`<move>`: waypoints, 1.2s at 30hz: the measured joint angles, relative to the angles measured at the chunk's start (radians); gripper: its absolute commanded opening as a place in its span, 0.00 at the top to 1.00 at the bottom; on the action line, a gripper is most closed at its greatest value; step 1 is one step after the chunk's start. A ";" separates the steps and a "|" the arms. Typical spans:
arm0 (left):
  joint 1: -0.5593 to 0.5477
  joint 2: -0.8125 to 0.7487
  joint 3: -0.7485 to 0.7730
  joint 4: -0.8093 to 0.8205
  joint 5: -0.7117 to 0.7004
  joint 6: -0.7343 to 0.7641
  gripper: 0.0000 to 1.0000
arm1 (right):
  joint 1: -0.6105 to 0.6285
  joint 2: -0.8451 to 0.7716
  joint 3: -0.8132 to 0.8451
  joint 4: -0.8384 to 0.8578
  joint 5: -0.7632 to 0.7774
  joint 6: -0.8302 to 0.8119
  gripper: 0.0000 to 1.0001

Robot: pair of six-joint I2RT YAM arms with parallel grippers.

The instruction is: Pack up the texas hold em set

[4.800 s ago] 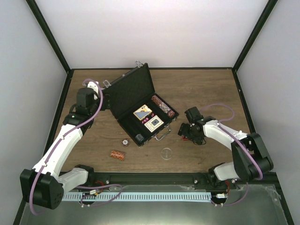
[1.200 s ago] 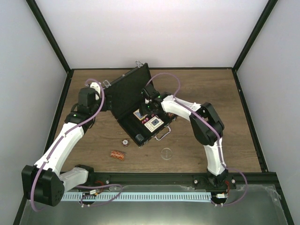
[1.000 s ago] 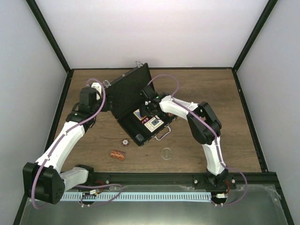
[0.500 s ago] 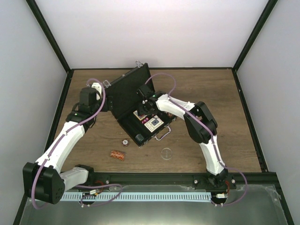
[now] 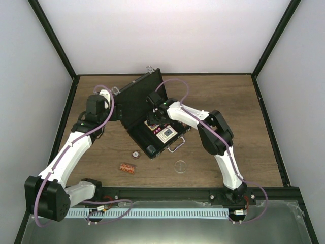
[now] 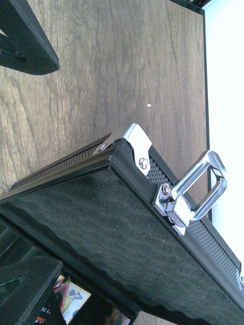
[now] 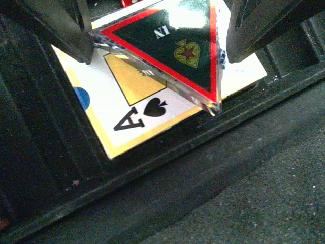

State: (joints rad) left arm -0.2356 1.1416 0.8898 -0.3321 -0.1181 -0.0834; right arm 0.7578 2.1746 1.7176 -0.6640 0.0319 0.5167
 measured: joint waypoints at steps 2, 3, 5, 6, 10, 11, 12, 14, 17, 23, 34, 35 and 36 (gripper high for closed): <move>0.000 0.000 0.000 0.000 0.001 -0.002 0.00 | 0.003 0.007 0.016 -0.011 0.001 0.000 0.22; 0.000 0.000 0.000 0.000 0.003 -0.003 0.00 | 0.004 0.010 0.023 -0.018 0.002 0.000 0.20; 0.000 0.000 0.000 0.000 0.008 -0.004 0.00 | 0.006 0.017 0.037 -0.025 -0.001 -0.003 0.18; 0.000 0.000 0.000 -0.001 0.009 -0.006 0.00 | 0.007 0.021 0.045 -0.027 -0.002 -0.006 0.17; 0.000 0.000 0.000 -0.003 0.012 -0.011 0.00 | 0.009 0.023 0.055 -0.028 -0.009 -0.015 0.12; 0.000 0.000 0.000 -0.003 0.012 -0.013 0.00 | 0.010 0.023 0.055 -0.028 -0.010 -0.023 0.11; 0.000 0.000 0.000 -0.003 0.011 -0.013 0.00 | 0.011 0.023 0.055 -0.028 -0.011 -0.029 0.11; 0.000 0.000 0.000 -0.003 0.009 -0.014 0.00 | 0.012 0.023 0.056 -0.029 -0.012 -0.038 0.10; 0.000 0.000 0.000 -0.003 0.003 -0.016 0.00 | 0.013 0.014 0.056 -0.032 -0.013 -0.058 0.09; 0.000 -0.021 0.000 -0.003 -0.032 -0.018 0.00 | 0.013 -0.137 -0.070 0.040 -0.001 -0.093 0.00; 0.000 -0.085 -0.003 0.011 -0.099 -0.016 0.00 | -0.019 -0.473 -0.349 0.157 0.072 -0.173 0.00; 0.000 -0.085 -0.004 0.013 -0.099 -0.016 0.00 | -0.029 -0.482 -0.358 0.158 0.074 -0.173 0.00; 0.000 -0.083 -0.004 0.014 -0.101 -0.016 0.00 | -0.040 -0.492 -0.370 0.160 0.074 -0.172 0.00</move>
State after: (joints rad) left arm -0.2356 1.0584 0.8860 -0.3183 -0.2192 -0.0990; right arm 0.7181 1.6829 1.3476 -0.5041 0.1055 0.3443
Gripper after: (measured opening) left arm 0.998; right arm 0.997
